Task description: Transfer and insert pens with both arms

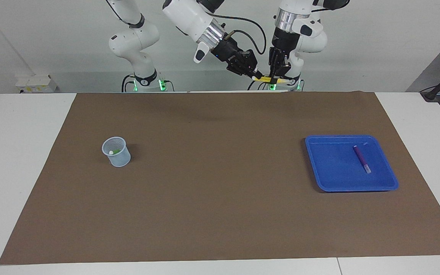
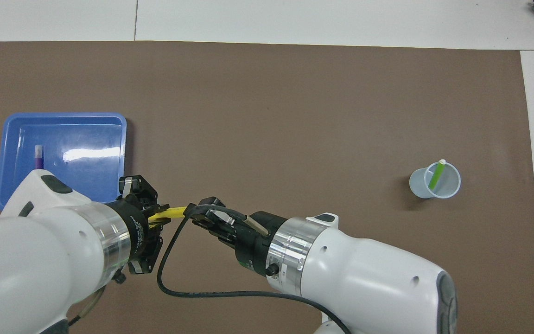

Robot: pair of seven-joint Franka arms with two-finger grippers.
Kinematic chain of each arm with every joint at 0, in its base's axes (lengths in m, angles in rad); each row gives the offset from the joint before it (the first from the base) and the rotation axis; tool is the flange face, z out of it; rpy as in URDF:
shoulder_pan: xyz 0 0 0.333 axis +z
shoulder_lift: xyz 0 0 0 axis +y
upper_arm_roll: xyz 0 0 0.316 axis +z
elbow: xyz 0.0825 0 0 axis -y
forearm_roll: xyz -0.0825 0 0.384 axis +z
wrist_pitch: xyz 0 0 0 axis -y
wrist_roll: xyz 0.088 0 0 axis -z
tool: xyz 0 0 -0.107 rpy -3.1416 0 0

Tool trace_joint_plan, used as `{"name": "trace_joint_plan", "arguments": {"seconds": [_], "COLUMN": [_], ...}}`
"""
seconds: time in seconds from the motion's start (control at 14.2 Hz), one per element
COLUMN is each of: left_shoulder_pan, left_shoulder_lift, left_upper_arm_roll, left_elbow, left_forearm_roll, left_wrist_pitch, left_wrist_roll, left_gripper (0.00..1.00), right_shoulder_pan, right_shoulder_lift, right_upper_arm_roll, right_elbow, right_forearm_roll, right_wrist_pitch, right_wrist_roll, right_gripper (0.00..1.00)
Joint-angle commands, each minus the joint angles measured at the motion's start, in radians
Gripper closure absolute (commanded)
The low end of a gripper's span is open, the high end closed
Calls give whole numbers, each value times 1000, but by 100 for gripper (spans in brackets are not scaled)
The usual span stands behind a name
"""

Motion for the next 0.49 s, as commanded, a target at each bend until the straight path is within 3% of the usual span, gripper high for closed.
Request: {"name": "trace_joint_plan", "arguments": {"seconds": [0.0,0.14,0.35,0.42], "left_shoulder_pan": [-18,-18,-18,-18], "left_shoulder_lift": [-31,-31,-31,-31], "left_upper_arm_roll": [2,2,2,5], "left_elbow": [-27,-27,-27,-27], "left_forearm_roll": [0,0,0,0], "left_wrist_pitch": [-16,-14,-11,-11], "left_wrist_roll": [0,6,9,9], "left_gripper": [100,100,65,61], "right_shoulder_pan": [-13,-15,-13,-15], "right_shoulder_lift": [13,13,13,13], "right_upper_arm_roll": [4,4,3,4], "right_elbow": [11,13,13,13], "right_forearm_roll": [30,31,33,33], "right_wrist_pitch": [36,36,36,36], "right_wrist_roll": [-3,-3,-3,-3], "right_gripper": [100,100,100,100]}}
